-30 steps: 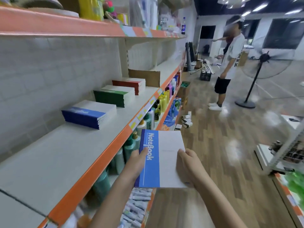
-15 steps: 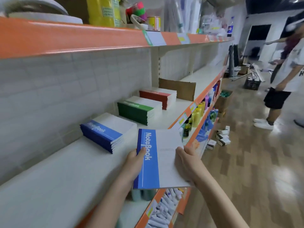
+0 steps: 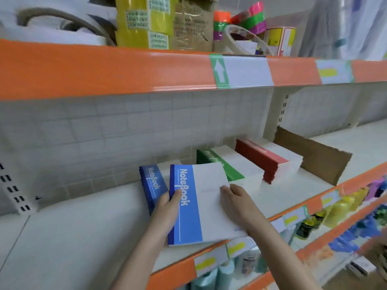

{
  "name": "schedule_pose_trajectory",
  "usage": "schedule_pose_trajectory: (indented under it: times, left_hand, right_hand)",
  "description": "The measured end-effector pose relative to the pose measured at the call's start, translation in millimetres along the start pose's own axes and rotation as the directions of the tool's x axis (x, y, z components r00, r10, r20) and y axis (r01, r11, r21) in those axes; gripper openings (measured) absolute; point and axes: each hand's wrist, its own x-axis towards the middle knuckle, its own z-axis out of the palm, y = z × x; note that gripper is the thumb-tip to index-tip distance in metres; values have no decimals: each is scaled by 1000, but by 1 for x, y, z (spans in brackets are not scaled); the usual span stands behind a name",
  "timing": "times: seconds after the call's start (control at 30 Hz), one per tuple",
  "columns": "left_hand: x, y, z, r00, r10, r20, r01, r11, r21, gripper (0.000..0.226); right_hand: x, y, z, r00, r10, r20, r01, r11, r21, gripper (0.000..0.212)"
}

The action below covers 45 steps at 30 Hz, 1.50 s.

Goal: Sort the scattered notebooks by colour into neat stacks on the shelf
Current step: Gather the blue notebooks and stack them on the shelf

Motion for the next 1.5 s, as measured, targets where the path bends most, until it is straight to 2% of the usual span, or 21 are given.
schedule_pose_trajectory:
  times: [0.13,0.27,0.43,0.63,0.9,1.0,1.17,1.27,1.33,1.5]
  left_hand:
    - [8,12,-4,987,63,-145,-70,997,-43,13]
    - [22,21,-15,935,197,-294,-135,966,219,13]
    - [43,27,-26,856,307,-416,-42,843,537,16]
    - [68,24,-33,845,304,-439,27,798,603,21]
    - [80,18,-35,863,300,-407,13,792,611,14]
    - [82,15,-33,861,300,-410,28,778,627,14]
    - [86,7,-34,856,301,-420,1,812,583,19]
    - [89,0,-36,854,293,-430,-42,863,504,21]
    - [90,-2,-38,882,230,-412,-50,914,403,21]
    - [97,-7,-41,925,97,-369,1,967,256,21]
  right_hand:
    - [36,-10,13,992,-30,125,30,1000,-3,29]
    - [66,-14,36,978,-108,176,120,991,-57,30]
    - [96,-20,58,945,-189,266,243,952,-186,30]
    - [115,-21,78,909,-298,290,394,843,-367,32]
    - [130,-15,83,893,-314,323,437,781,-447,29]
    - [131,-12,83,893,-330,305,444,748,-493,35]
    - [129,-10,81,894,-339,292,447,692,-566,30]
    - [131,-7,81,895,-304,327,438,739,-511,30]
    - [133,-5,85,889,-262,376,424,782,-458,30]
    - [134,-4,95,868,-56,494,197,951,-239,46]
